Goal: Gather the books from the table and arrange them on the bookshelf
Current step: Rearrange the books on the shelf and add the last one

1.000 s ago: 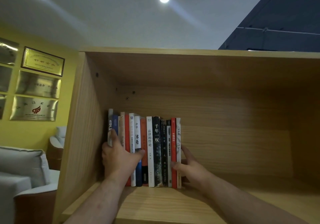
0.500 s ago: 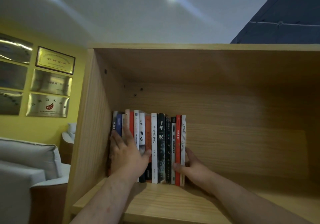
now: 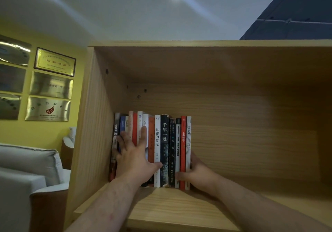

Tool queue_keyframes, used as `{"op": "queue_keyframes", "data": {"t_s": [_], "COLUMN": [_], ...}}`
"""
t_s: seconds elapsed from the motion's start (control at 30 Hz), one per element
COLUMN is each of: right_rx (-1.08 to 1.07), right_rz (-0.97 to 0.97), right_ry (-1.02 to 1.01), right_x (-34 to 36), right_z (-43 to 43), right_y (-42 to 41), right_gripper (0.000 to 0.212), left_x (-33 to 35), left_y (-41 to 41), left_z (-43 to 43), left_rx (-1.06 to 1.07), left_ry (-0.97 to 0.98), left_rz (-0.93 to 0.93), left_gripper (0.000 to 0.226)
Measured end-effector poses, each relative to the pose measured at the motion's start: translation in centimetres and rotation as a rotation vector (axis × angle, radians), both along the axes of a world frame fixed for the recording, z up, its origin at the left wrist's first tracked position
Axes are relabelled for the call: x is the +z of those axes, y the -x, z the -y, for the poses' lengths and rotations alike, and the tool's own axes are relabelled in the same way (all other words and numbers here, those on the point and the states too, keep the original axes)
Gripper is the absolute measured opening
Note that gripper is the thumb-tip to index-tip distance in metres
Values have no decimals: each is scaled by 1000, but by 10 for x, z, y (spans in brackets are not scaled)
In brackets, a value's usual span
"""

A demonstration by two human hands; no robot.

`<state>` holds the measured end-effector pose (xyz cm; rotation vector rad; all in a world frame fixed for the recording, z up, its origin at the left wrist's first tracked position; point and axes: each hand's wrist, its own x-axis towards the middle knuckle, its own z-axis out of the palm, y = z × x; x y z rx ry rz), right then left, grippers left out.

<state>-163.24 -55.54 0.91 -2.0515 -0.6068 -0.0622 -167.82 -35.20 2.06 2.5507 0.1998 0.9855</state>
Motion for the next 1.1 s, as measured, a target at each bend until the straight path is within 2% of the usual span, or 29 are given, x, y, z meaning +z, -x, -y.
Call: {"op": "queue_keyframes", "data": {"t_s": [0.2, 0.27, 0.33, 0.43, 0.63, 0.8, 0.97, 1.1], "right_rx": [5, -17, -100, -175, -113, -142, -170, -187], "right_rz": [-28, 22, 88, 234, 262, 272, 266, 224], "right_ry": [40, -3, -130, -165, -74, -80, -135, -202], "right_x": [1, 3, 6, 7, 7, 9, 11, 11], "right_z": [-4, -3, -3, -4, -8, -6, 0, -1], "right_y": [3, 6, 9, 9, 14, 24, 27, 25], "right_gripper": [92, 93, 103, 110, 100, 96, 69, 60], "left_x": [-2, -3, -3, -3, -2, 0, -21, -30], "left_y": [3, 7, 9, 8, 4, 15, 51, 59], "left_z": [-3, -4, -6, -6, -4, -3, -5, -15], "left_rx": [-8, -25, -33, -31, 26, -53, -213, -239], "left_ry": [35, 31, -9, -131, -204, -148, 57, 67], "left_rz": [27, 62, 84, -6, -52, -51, 16, 26], "left_gripper": [125, 120, 117, 120, 120, 116, 88, 63]}}
